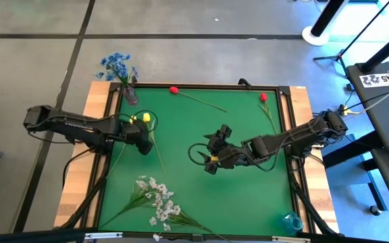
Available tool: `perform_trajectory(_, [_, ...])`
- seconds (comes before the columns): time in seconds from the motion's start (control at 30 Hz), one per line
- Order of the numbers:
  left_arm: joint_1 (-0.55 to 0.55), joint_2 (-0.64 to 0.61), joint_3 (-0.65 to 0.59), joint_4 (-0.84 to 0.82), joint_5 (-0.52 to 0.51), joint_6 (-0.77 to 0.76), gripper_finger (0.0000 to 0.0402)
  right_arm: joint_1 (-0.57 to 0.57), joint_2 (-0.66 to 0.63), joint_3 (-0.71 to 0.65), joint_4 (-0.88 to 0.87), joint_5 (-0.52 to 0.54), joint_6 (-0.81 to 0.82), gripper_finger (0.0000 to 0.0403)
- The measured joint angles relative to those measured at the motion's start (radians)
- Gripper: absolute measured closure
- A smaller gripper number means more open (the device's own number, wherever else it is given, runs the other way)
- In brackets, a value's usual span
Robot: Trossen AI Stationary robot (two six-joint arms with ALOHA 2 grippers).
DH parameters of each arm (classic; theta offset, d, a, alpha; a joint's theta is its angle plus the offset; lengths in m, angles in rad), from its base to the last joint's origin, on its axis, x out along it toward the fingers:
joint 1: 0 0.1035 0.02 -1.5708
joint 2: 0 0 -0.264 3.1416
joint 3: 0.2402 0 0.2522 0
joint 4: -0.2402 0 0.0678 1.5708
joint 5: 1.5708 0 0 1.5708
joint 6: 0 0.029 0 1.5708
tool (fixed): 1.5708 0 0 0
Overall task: Sort flowers into vase by color
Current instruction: Put the left red into flower the purple vase
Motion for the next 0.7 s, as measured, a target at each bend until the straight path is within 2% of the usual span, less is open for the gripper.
perform_trajectory(0.2, [-0.186,0.0,0.092,0.022,0.003,-0.002,0.027,0.0,0.0,0.0,0.0,0.005,0.0,0.0091])
perform_trajectory(0.4, [-0.475,-0.001,0.203,0.078,0.003,-0.007,0.027,0.002,0.0,-0.001,-0.001,0.004,0.0,0.0091])
perform_trajectory(0.53, [-0.658,-0.001,0.212,0.139,0.004,-0.012,0.027,0.002,0.0,-0.001,0.0,0.004,0.0,0.0091])
perform_trajectory(0.7, [-0.856,0.0,0.212,0.222,0.003,-0.1,0.027,0.002,0.0,-0.001,0.0,0.004,0.0,0.0091])
